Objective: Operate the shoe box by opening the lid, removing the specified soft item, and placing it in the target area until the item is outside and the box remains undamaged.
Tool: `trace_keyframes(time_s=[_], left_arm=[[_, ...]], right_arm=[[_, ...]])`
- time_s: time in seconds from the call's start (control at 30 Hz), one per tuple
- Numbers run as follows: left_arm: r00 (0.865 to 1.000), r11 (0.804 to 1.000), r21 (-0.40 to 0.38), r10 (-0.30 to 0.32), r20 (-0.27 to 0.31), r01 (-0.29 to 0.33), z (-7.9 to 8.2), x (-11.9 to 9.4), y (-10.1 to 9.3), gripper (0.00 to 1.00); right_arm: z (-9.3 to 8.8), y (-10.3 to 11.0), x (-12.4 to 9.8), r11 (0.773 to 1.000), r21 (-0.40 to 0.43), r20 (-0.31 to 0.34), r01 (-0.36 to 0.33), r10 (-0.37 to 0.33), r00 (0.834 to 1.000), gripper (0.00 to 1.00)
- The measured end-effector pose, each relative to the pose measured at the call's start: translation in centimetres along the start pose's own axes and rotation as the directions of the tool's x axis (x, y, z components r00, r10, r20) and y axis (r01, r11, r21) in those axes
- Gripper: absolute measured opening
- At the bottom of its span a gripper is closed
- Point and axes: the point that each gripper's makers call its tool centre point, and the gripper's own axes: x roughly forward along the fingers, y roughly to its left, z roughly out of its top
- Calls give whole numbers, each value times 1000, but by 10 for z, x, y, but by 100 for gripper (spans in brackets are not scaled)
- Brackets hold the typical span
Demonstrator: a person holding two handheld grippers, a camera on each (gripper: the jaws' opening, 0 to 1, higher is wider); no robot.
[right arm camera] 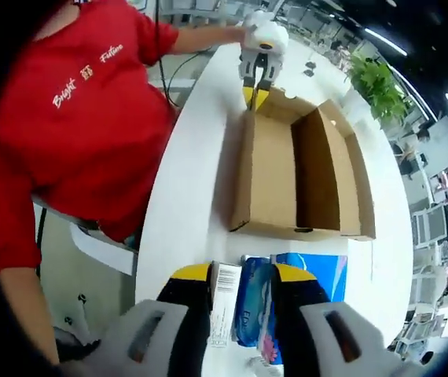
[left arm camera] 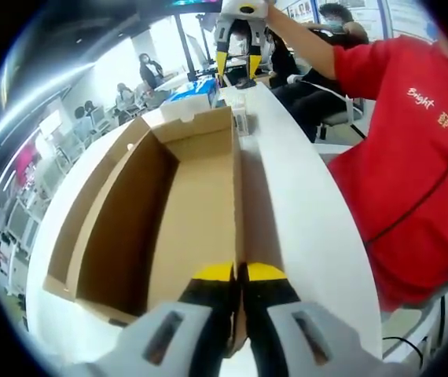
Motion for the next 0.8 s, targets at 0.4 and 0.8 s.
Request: trace_keyframes(time_s=[0.4,0.8], left_arm=[[1000,1000,-9,-3,-2,3,-3,0,2,3],[1000,1000,-5,2,0,-2,-1,0,2,3]], right_arm=[[28,-47,-7,948,270,243,169,-237,941,25],[37,-97,-8,801,491,302,342,-525,796,23]])
